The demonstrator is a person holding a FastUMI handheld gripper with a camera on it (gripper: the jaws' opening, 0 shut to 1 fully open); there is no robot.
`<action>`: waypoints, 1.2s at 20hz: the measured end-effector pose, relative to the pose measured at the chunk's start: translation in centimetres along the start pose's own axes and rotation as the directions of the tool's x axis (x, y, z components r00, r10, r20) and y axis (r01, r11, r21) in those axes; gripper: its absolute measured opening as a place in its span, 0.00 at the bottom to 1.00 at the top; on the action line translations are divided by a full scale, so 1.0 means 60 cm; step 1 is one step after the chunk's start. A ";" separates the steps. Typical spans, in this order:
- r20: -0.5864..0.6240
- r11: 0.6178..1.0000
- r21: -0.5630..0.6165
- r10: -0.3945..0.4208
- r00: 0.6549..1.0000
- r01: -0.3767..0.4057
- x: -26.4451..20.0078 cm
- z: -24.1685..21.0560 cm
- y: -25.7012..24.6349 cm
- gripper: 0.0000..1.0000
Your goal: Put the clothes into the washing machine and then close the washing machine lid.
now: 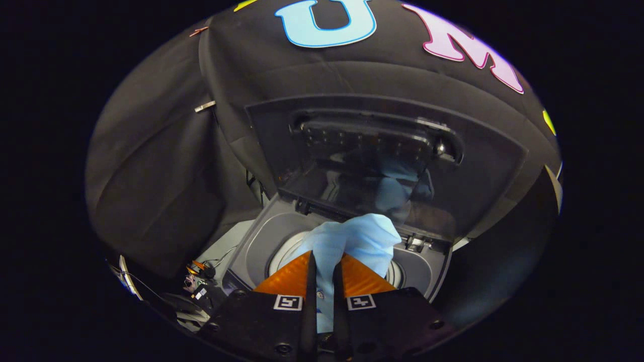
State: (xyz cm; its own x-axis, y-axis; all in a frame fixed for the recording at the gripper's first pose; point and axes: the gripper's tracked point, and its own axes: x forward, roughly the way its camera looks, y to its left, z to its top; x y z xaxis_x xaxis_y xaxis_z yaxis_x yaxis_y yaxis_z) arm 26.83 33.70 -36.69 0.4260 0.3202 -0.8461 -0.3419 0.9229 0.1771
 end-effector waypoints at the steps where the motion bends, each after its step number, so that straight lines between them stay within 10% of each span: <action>1: -0.004 1.000 -0.002 -0.004 1.000 0.004 0.010 -0.009 0.000 0.18; 10: -0.102 0.999 0.006 -0.047 0.994 0.048 0.062 -0.090 -0.015 0.20; 11: -0.094 0.999 0.005 -0.051 0.994 0.051 0.066 -0.092 -0.016 0.28; 14: -0.054 0.998 0.007 -0.064 0.996 0.064 0.048 -0.071 -0.015 0.98; 24: 0.041 0.997 0.034 -0.067 0.997 0.066 -0.011 -0.011 -0.004 0.99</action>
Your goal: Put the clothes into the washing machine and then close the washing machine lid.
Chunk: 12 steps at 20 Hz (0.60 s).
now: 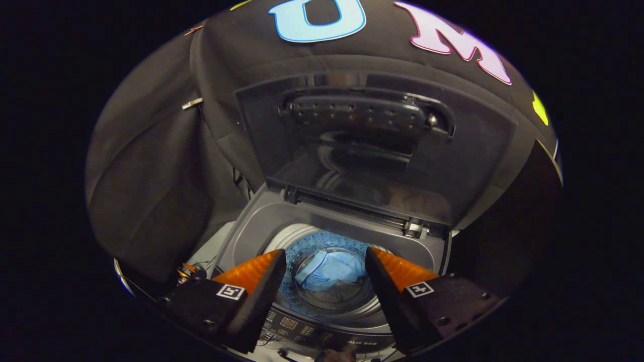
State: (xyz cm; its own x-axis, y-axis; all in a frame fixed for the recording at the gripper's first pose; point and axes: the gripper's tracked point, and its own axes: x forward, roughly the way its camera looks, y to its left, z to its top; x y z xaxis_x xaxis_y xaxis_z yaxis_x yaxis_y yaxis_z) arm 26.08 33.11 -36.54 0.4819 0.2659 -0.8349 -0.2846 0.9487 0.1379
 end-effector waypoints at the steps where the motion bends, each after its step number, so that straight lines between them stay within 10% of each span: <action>1: 0.020 1.000 0.000 -0.003 1.000 0.003 -0.013 0.014 0.000 0.99; 12: 0.232 0.999 0.031 -0.026 0.972 0.020 -0.130 0.202 -0.008 0.99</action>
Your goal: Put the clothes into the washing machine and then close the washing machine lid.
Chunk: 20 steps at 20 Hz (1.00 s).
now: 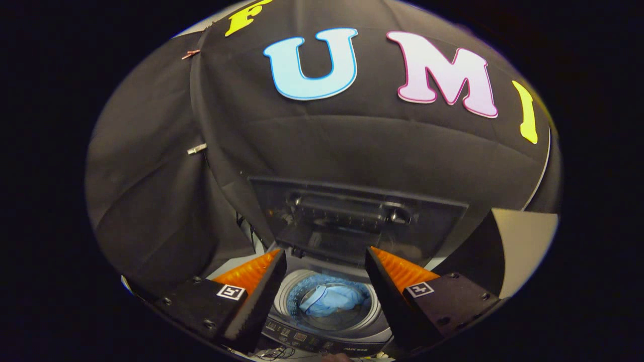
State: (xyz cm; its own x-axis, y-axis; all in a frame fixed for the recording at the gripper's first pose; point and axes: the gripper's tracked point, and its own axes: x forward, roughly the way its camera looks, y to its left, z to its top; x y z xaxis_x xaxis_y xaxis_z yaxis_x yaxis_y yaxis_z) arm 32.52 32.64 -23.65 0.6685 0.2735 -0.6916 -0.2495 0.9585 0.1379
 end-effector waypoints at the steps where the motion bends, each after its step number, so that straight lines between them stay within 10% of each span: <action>1: 0.018 1.000 0.003 -0.005 1.000 0.005 0.001 0.018 -0.003 0.99; 20: -0.045 0.996 0.081 -0.046 0.998 0.049 0.173 0.106 -0.102 1.00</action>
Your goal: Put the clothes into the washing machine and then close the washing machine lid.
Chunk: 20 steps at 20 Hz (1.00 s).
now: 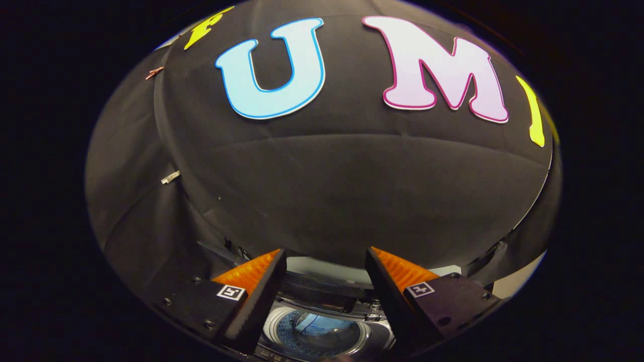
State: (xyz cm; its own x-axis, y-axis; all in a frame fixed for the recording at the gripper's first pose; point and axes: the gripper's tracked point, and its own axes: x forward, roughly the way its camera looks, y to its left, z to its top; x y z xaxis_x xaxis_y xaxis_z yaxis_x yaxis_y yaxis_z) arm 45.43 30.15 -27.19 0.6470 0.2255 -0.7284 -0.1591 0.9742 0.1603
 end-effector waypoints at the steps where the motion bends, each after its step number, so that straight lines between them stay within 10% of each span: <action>1: 0.000 1.000 0.009 0.011 1.000 -0.011 0.001 -0.001 -0.002 1.00; 20: 0.003 0.998 -0.049 -0.028 1.000 0.028 -0.124 -0.118 0.041 1.00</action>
State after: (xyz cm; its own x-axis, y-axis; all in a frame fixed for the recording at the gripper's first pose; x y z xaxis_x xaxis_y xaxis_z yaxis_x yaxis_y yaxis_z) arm 34.96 30.79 -26.11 0.6532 0.1984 -0.7307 -0.1771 0.9783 0.1073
